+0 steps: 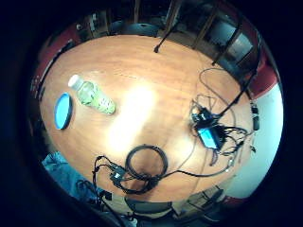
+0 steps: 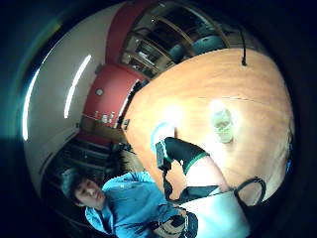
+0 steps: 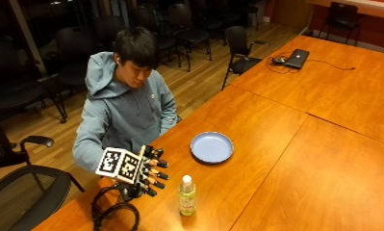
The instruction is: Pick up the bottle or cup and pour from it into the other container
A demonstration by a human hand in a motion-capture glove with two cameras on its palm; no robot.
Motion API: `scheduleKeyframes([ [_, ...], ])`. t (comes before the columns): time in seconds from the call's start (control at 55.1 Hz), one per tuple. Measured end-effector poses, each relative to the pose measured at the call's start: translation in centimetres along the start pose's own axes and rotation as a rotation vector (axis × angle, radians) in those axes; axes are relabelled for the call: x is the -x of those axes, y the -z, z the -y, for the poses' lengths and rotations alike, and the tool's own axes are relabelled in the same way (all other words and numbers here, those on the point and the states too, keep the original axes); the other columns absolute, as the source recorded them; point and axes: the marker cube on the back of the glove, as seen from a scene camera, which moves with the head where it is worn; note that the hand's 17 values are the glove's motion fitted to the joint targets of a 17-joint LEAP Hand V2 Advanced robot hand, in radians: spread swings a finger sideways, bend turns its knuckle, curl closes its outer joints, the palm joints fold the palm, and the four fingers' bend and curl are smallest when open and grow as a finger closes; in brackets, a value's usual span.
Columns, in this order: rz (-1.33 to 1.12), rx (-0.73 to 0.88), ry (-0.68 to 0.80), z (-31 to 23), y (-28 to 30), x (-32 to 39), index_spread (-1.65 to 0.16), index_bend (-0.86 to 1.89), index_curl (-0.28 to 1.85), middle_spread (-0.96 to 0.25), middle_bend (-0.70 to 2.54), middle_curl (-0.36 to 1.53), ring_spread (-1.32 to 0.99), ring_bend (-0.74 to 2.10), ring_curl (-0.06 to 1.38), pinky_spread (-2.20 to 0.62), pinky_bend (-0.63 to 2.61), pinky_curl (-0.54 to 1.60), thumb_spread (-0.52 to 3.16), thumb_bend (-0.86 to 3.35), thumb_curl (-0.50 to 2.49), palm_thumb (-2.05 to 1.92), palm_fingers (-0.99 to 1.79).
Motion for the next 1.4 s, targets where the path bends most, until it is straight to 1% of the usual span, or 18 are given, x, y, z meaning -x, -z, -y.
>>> scheduleKeyframes([
  [0.218,0.18,-0.045,-0.017,-1.4,-3.1,-3.0,-0.39,0.11,0.17,-0.01,0.22,0.32,0.07,0.45,0.3,0.24,0.65,0.3,0.96,-0.04,0.38,0.45,0.01],
  [0.453,0.352,-0.069,-0.059,-1.6,-7.1,-5.0,-0.4,0.11,0.15,-0.02,0.19,0.32,0.08,0.47,0.3,0.24,0.7,0.3,0.93,-0.03,0.37,0.47,-0.03],
  [0.798,0.519,-0.068,-0.111,-0.5,-14.2,-5.8,-0.41,0.11,0.14,-0.01,0.19,0.32,0.08,0.49,0.3,0.24,0.72,0.29,0.9,-0.03,0.37,0.52,-0.05],
  [0.979,0.633,-0.051,-0.128,0.2,-17.6,-5.4,-0.41,0.11,0.13,0.0,0.19,0.32,0.12,0.52,0.3,0.25,0.73,0.29,0.88,-0.03,0.38,0.56,-0.05],
  [1.197,0.686,-0.05,-0.121,0.7,-19.8,-4.6,-0.41,0.11,0.13,0.03,0.19,0.32,0.15,0.54,0.3,0.25,0.74,0.29,0.86,-0.03,0.38,0.59,-0.04],
  [1.396,0.711,-0.068,-0.113,1.4,-20.5,-3.8,-0.39,0.12,0.13,0.05,0.2,0.32,0.16,0.58,0.31,0.25,0.76,0.29,0.84,-0.03,0.38,0.62,0.02],
])
